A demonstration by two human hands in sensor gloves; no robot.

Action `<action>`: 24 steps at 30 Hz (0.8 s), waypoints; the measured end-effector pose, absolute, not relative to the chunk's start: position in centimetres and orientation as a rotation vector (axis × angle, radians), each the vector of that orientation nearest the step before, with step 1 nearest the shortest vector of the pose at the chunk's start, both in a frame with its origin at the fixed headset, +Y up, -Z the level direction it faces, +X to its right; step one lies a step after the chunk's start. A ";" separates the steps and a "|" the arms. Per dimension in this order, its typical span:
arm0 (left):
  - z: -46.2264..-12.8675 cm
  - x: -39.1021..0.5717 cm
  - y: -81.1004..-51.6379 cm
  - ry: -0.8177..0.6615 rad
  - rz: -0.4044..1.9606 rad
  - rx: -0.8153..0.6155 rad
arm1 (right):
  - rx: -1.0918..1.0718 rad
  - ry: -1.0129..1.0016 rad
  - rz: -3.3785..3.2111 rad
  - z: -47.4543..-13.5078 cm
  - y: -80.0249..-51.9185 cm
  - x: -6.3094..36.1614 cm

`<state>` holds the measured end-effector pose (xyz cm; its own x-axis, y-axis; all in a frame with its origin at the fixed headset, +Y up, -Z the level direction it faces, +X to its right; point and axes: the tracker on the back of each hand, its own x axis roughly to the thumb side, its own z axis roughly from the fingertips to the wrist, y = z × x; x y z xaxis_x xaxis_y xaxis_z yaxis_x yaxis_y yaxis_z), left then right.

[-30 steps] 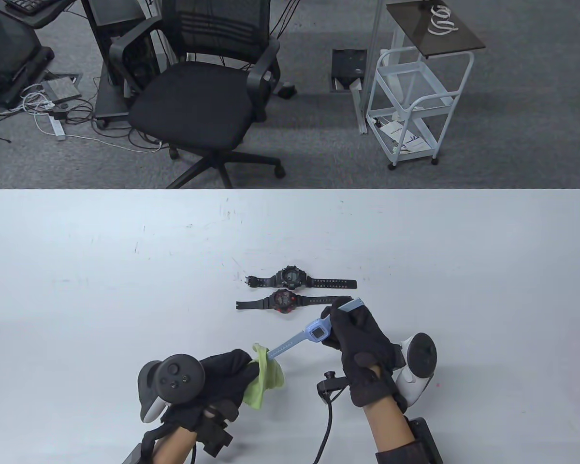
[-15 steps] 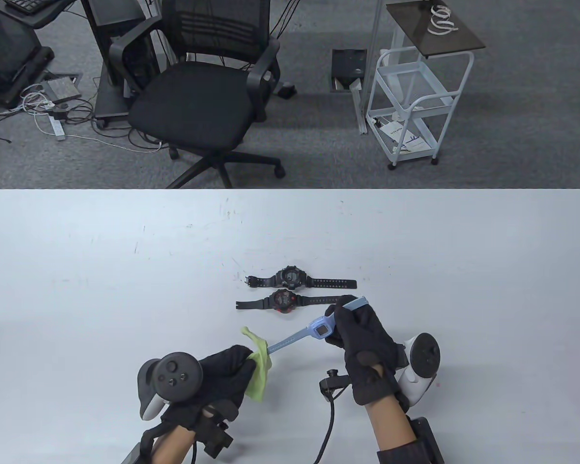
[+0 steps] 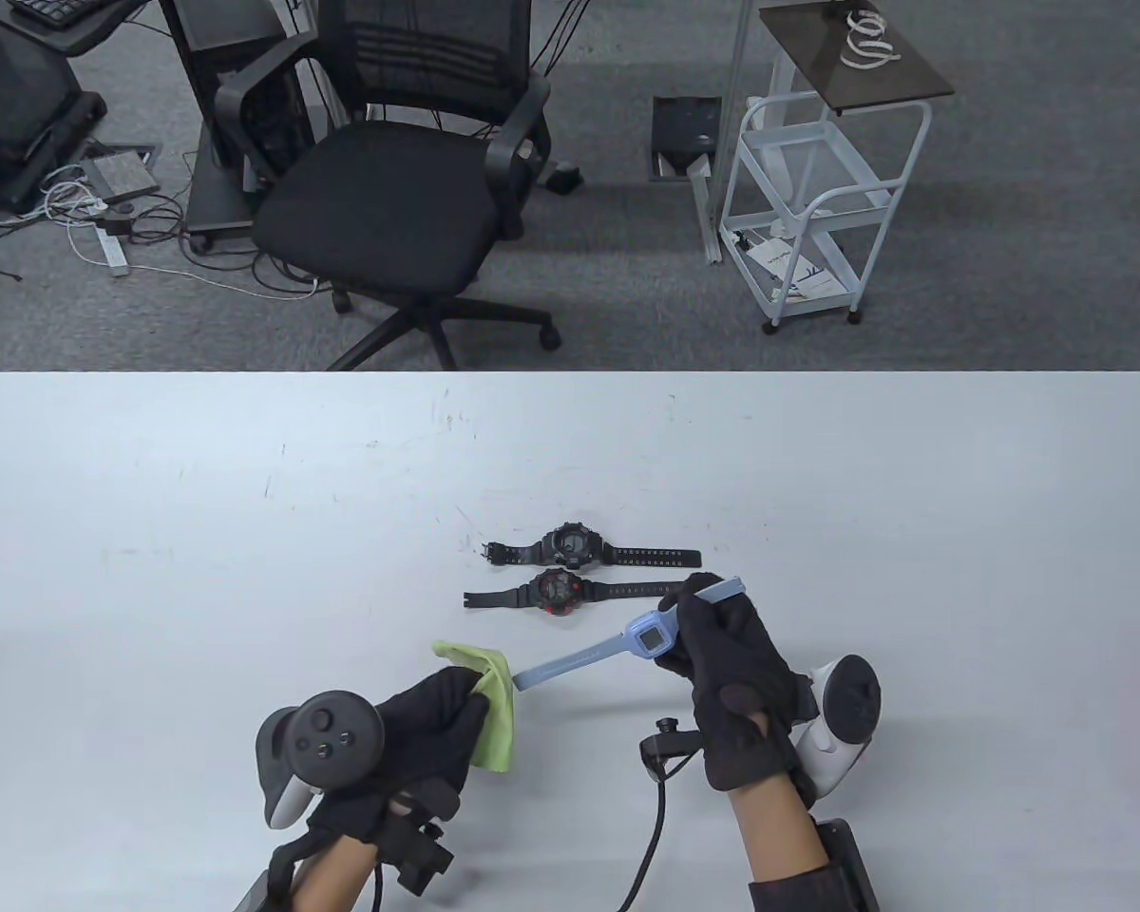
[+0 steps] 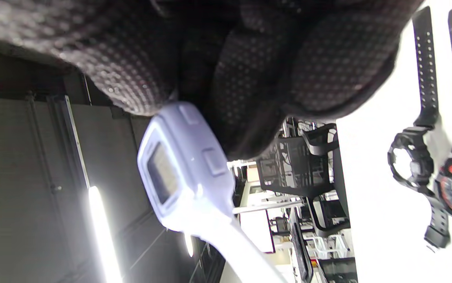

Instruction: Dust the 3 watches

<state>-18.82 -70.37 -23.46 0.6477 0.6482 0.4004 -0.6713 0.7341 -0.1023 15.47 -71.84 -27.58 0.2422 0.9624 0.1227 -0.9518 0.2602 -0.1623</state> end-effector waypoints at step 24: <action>-20.7 -8.5 -75.5 -0.746 -0.034 -0.207 | -0.108 -0.190 1.306 -27.9 -73.0 15.5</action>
